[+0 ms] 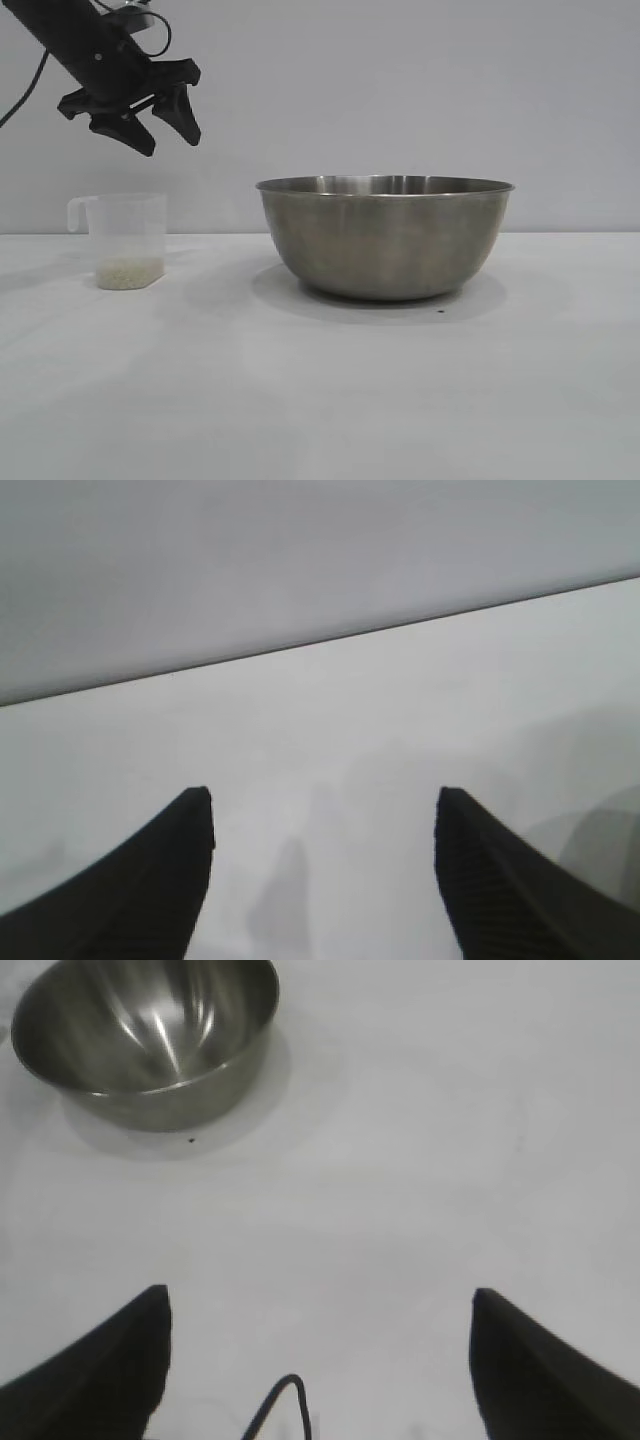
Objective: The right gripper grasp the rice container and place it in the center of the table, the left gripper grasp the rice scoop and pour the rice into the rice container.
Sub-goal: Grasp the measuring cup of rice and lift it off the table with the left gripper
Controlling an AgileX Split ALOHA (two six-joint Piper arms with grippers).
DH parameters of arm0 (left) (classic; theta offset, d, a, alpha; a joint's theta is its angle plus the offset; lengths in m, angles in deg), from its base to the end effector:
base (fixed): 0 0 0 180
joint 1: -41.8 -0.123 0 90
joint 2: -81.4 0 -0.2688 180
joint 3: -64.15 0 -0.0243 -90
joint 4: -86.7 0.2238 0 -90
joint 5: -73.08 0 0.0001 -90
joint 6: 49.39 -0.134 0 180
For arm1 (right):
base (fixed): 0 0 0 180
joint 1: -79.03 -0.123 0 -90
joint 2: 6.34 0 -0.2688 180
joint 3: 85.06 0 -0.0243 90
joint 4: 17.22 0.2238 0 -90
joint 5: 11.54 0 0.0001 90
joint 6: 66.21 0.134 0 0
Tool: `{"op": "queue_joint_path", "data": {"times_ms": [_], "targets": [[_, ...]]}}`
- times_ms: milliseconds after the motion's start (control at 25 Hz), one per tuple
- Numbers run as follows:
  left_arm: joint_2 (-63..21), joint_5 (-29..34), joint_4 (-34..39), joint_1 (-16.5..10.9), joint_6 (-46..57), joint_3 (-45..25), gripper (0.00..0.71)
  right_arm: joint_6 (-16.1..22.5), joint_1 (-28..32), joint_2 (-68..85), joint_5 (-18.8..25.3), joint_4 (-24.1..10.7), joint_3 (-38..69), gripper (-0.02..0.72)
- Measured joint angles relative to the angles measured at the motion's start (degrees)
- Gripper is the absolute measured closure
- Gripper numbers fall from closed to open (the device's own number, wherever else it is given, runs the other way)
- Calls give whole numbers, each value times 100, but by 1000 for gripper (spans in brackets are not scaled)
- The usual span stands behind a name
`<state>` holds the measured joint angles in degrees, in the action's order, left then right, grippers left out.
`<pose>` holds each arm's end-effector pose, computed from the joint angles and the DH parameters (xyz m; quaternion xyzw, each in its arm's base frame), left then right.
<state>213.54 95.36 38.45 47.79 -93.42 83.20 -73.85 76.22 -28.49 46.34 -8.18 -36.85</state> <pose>0.4898 -0.0896 0.1771 0.0932 0.8882 -0.1584 0.4211 0.0574 0.0207 0.2408 -0.0731 0.8940 0.0599 0.4380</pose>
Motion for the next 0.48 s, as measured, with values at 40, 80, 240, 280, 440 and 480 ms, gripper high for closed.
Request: {"op": "queue_joint_path", "data": {"times_ms": [40,80,240,280,440,480], "targets": [[0,0,-12,0,0,0,252,111,0,115,151,-110,-13,178],[0,0,-12,0,0,0,252,192,0,243,366,-230,-22,178],[0,0,-12,0,0,0,252,438,0,805,817,-572,-48,178],[0,0,-12,0,0,0,252,479,0,966,817,-606,-51,178],[0,0,-12,0,-60,0,252,516,0,1437,873,-728,-51,178],[0,0,-12,0,-112,0,252,526,0,1466,873,-754,-51,178]]}}
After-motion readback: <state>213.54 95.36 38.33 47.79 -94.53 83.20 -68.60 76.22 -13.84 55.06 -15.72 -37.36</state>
